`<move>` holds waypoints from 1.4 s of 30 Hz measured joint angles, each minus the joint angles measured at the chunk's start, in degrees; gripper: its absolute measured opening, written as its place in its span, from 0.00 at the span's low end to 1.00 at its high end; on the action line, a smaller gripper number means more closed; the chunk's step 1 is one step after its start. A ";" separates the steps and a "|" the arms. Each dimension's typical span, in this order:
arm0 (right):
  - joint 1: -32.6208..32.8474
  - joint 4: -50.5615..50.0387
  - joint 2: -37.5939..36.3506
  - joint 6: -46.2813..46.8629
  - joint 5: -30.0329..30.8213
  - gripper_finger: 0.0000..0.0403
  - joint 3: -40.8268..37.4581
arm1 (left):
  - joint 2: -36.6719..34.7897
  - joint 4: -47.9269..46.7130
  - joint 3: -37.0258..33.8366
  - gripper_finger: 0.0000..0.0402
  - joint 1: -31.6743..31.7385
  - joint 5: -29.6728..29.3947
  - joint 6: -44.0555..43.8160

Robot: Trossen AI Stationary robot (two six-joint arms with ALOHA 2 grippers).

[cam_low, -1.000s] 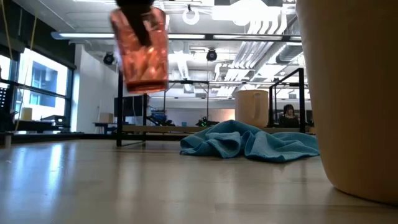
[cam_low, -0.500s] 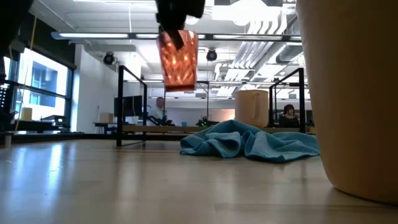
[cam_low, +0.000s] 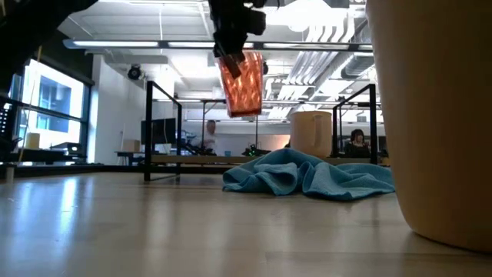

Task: Stack small to large cups/mugs on shelf
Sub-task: Put the red cup on the shelf

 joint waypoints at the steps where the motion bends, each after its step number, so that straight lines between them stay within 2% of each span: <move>1: 0.00 0.01 0.00 0.00 0.00 0.40 0.00 | 0.40 -0.02 -0.02 0.00 -0.02 0.14 0.00; 14: 0.00 -0.85 -0.01 -0.02 0.00 0.40 0.01 | 5.44 2.60 -0.04 0.00 -0.09 0.58 0.37; 33: 0.00 -1.77 0.00 1.05 0.00 0.40 0.00 | 6.17 4.76 -0.04 0.00 4.41 -0.05 -1.31; 42: -0.01 -1.85 0.00 0.67 0.00 0.40 0.01 | 6.67 4.75 -0.02 0.00 4.35 0.01 -0.87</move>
